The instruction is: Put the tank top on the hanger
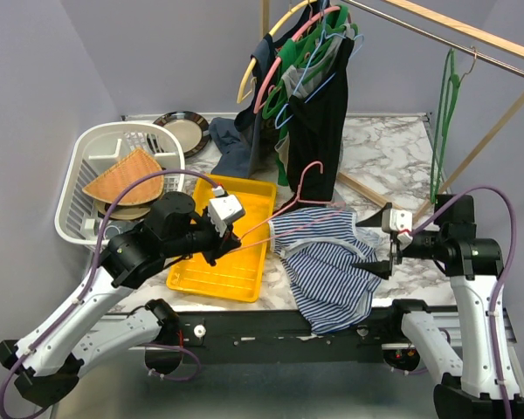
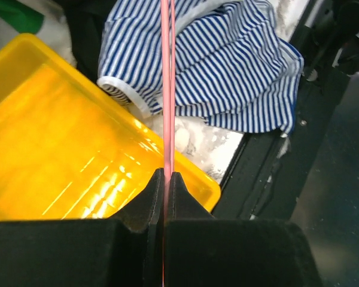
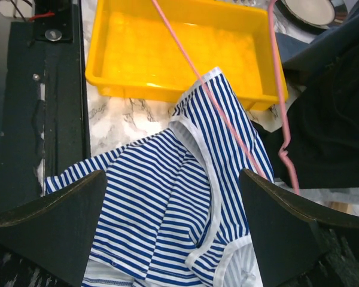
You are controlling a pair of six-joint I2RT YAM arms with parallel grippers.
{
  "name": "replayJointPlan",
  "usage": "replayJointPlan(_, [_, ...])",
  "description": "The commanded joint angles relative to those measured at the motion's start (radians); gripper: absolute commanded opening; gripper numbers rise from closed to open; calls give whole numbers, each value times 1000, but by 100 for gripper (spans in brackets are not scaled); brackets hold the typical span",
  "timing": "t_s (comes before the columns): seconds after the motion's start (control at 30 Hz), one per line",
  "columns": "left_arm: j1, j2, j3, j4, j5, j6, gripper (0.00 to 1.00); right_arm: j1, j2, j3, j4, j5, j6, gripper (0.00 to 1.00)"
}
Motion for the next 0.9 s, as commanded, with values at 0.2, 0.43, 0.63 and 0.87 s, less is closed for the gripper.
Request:
replayJointPlan(0.2, [-39, 64, -75, 129, 281, 9, 0, -5, 111, 28, 13, -97, 42, 99])
replayJointPlan(0.43, [-81, 125, -73, 257, 296, -32, 0, 30, 145, -24, 4, -97, 56, 90])
replayJointPlan(0.63, [-107, 173, -58, 324, 299, -49, 0, 64, 146, -55, 7, -64, 77, 64])
replayJointPlan(0.87, [-112, 202, -58, 381, 257, -61, 0, 66, 159, 20, -98, 30, 68, 1])
